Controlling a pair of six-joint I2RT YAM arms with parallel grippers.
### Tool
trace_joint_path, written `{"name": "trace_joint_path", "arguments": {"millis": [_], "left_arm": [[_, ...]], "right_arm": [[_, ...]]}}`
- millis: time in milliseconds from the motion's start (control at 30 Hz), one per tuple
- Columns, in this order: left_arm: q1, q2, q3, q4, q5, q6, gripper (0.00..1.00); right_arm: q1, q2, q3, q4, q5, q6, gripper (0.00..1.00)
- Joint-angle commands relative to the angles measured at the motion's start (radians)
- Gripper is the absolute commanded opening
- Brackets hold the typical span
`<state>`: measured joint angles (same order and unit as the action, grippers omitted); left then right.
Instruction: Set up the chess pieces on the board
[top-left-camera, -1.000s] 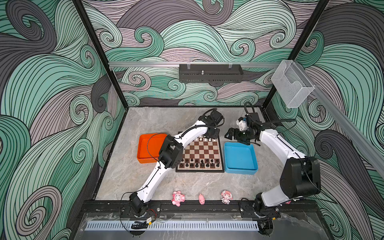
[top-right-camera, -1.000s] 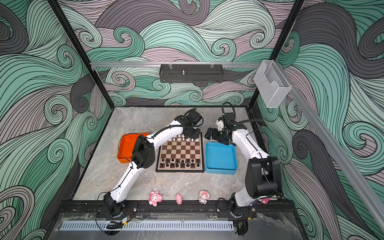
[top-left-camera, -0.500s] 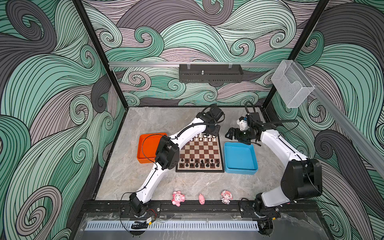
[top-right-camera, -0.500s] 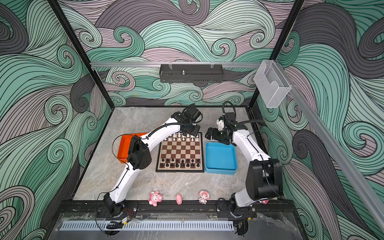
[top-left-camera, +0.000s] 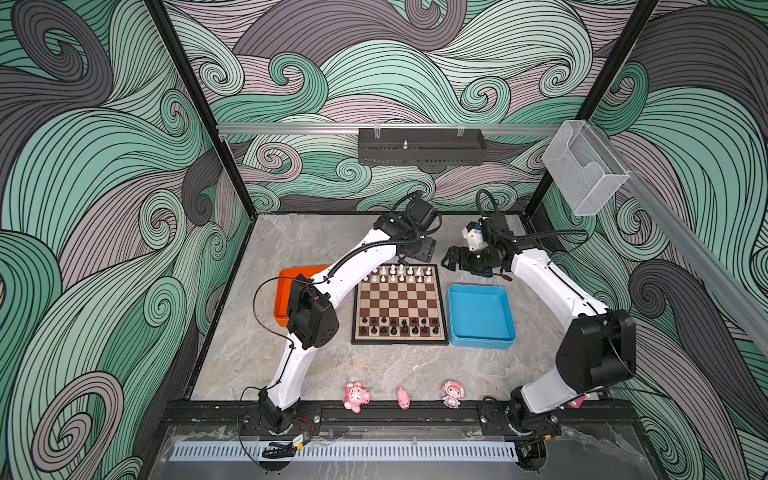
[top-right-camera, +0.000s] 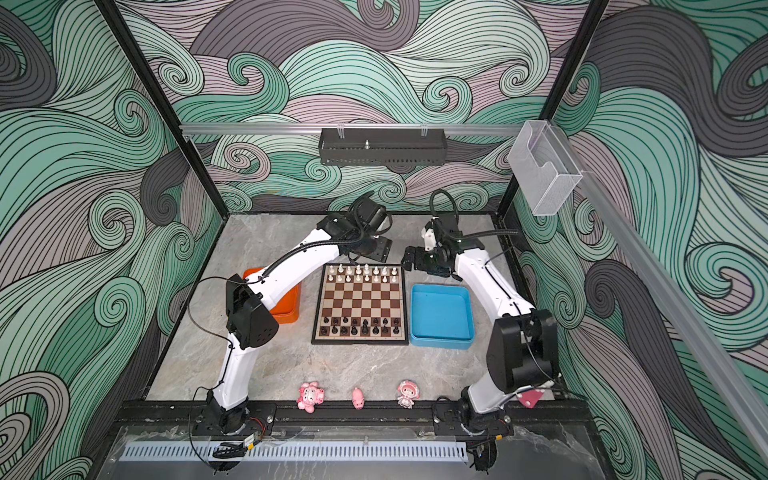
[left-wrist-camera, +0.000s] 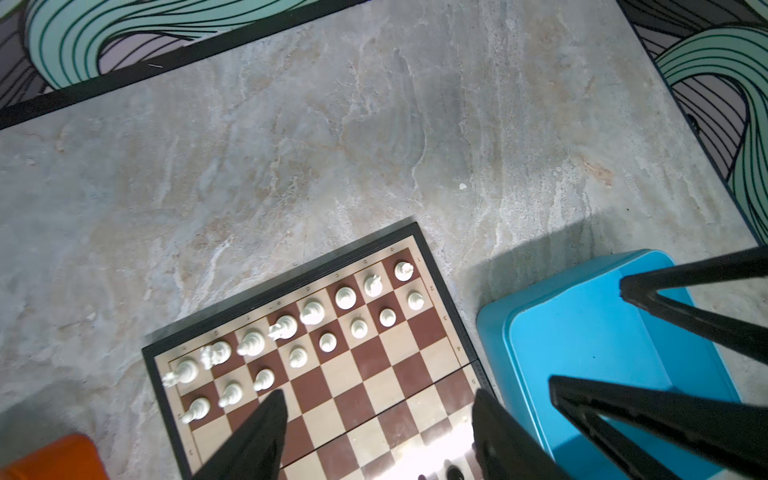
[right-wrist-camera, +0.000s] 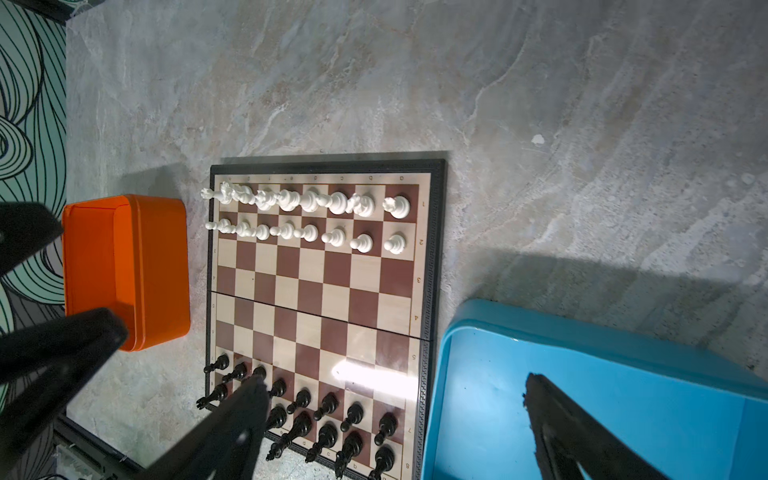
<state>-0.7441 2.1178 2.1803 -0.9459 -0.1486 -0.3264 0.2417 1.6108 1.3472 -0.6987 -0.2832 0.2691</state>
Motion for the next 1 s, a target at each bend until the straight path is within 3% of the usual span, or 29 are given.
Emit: {"name": "trace_joint_path", "arguments": {"millis": [0,300,533,967], "left_arm": [[0.069,-0.09,-0.08,-0.014,-0.03,-0.026,0.73],[0.329,-0.35,-0.424,0.065,-0.006,-0.038,0.73],[0.506,-0.444,-0.593,0.113,0.046,-0.041,0.74],[0.653,-0.401,-0.599,0.08,0.162,-0.033,0.74]], "right_arm": [[0.046,0.064,0.057,-0.012,0.034,0.004,0.95],[0.137,0.282,0.256,-0.064,0.115,-0.004,0.9],[0.172,0.397,0.351,-0.079,0.06,0.02,0.9],[0.195,0.531,0.454,-0.079,-0.069,0.131,0.91]]}}
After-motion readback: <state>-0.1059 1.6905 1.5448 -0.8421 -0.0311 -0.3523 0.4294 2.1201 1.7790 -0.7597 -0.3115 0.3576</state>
